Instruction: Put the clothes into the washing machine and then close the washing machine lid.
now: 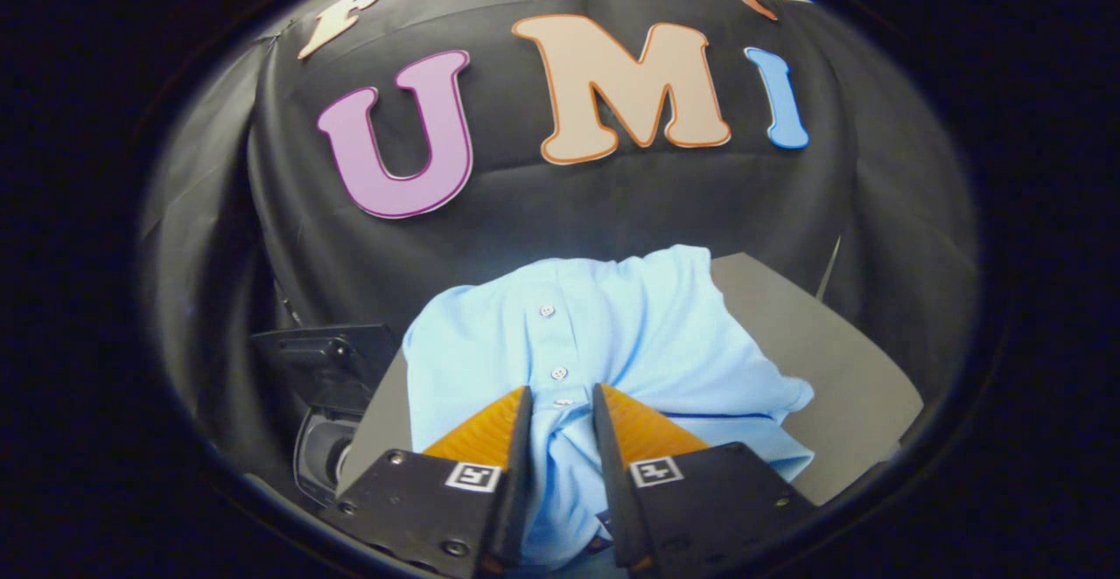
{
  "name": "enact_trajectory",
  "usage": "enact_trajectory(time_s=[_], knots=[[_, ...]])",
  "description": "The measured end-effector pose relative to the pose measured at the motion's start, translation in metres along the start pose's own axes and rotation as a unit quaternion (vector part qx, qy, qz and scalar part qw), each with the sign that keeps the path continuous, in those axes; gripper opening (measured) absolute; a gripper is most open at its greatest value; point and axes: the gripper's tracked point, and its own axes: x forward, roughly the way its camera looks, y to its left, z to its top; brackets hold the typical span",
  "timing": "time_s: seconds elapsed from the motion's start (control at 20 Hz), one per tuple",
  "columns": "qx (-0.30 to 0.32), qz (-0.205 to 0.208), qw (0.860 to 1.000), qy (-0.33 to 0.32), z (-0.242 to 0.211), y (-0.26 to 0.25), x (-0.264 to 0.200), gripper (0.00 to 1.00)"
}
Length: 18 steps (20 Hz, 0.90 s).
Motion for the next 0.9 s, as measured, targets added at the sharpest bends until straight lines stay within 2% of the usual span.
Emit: enact_trajectory(time_s=[0.05,0.1,0.15,0.2,0.35,0.7,0.9], knots=[[0.004,0.012,1.000,-0.001,-0.002,0.014,0.000,0.26],[0.001,0.023,1.000,0.004,-0.007,0.029,0.001,0.26],[-0.003,0.032,0.999,0.002,-0.007,0.044,-0.002,0.18],[-0.009,0.039,0.999,0.006,-0.011,0.059,-0.002,0.17],[-0.007,0.069,0.997,0.014,-0.022,0.108,-0.006,0.05],[-0.061,0.144,0.987,0.036,-0.059,0.229,0.002,0.04],[-0.057,0.195,0.977,0.070,-0.098,0.288,0.015,0.04]])
